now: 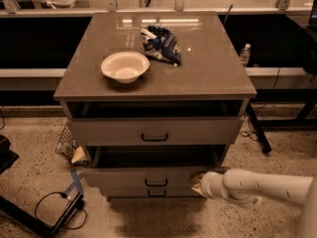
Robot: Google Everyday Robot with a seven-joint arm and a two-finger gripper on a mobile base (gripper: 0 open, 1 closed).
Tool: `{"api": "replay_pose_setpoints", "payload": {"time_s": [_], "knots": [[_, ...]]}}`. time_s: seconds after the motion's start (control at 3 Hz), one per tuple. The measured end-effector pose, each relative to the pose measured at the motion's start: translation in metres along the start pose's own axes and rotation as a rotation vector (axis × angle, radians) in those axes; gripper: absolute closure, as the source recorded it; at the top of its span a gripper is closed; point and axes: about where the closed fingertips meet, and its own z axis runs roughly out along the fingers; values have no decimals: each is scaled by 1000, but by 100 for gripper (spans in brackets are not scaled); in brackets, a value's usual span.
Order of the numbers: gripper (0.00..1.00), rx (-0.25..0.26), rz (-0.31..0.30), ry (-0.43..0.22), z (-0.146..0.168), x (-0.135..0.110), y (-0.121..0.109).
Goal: Close middle drawer
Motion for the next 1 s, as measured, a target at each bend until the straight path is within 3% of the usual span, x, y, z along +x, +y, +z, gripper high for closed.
{"api": "replay_pose_setpoints", "payload": {"time_s": [0.67, 1.0], "knots": [[100, 19, -48, 12, 12, -24, -51], [100, 17, -57, 15, 14, -27, -55]]}}
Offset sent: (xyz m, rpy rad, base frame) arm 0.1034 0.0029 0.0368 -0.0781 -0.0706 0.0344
